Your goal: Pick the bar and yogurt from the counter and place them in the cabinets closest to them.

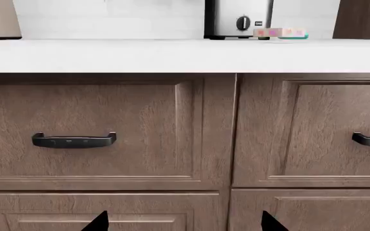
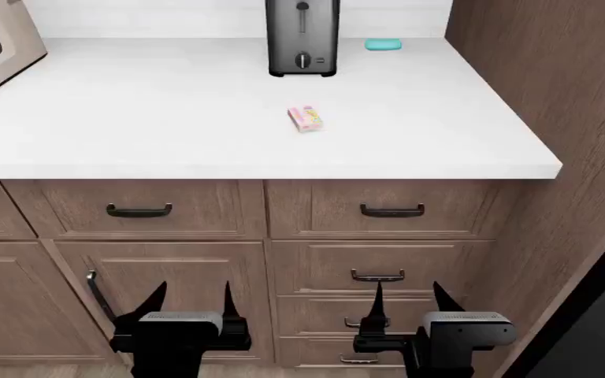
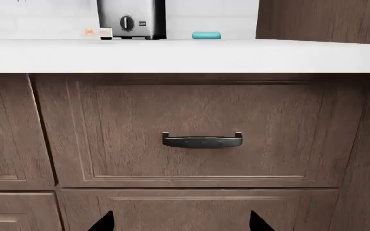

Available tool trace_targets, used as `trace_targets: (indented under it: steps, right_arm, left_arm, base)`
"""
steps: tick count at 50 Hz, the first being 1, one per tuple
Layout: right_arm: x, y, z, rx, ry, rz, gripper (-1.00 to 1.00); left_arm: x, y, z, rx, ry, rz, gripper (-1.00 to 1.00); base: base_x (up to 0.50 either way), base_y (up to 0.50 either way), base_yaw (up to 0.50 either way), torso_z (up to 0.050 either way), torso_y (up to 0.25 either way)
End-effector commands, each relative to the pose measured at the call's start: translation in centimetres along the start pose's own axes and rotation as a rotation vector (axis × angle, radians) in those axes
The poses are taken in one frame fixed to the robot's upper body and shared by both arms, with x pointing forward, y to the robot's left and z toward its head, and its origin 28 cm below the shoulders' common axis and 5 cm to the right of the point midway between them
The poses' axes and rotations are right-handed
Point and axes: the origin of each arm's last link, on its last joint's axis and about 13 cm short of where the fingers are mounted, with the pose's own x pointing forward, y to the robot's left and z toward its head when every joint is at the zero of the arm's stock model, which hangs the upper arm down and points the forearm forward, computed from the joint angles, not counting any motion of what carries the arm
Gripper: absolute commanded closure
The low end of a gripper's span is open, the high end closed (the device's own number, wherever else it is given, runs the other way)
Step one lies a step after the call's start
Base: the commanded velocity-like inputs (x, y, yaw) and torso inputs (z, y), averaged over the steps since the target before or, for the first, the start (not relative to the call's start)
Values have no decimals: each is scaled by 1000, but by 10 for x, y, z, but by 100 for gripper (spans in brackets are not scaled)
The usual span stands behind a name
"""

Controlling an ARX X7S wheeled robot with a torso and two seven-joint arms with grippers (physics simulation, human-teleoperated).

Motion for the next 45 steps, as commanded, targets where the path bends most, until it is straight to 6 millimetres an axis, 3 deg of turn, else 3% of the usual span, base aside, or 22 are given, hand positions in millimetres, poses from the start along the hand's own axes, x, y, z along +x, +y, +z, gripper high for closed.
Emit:
trace_targets:
  steps: [1, 8, 16, 25, 31, 45]
  right_arm:
    - [0, 0, 0, 4, 3, 2, -100]
    - [-2, 0, 9, 31, -20, 9, -100]
    - [10, -3, 100, 4, -204, 16, -100]
    - [4, -4, 171, -10, -381, 0, -100]
    - [-8, -10, 176, 22, -371, 17, -100]
    - [-11, -6, 176, -4, -361, 36, -100]
  left_arm:
    - [-1, 0, 1, -1, -10, -6, -100]
    - [-8, 3, 12, -17, -82, -41, -100]
    - [20, 17, 103, -21, -316, -18, -100]
    - [25, 23, 170, 3, -495, 1, -100]
    - [16, 25, 176, 14, -499, -15, -100]
    - [20, 25, 179, 57, -477, 51, -100]
  base:
    - [0, 0, 0, 0, 0]
    - [0, 0, 0, 25, 0]
    - [0, 0, 0, 50, 0]
    - [0, 0, 0, 50, 0]
    - [0, 5, 0, 50, 0]
    - [212, 500, 0, 0, 0]
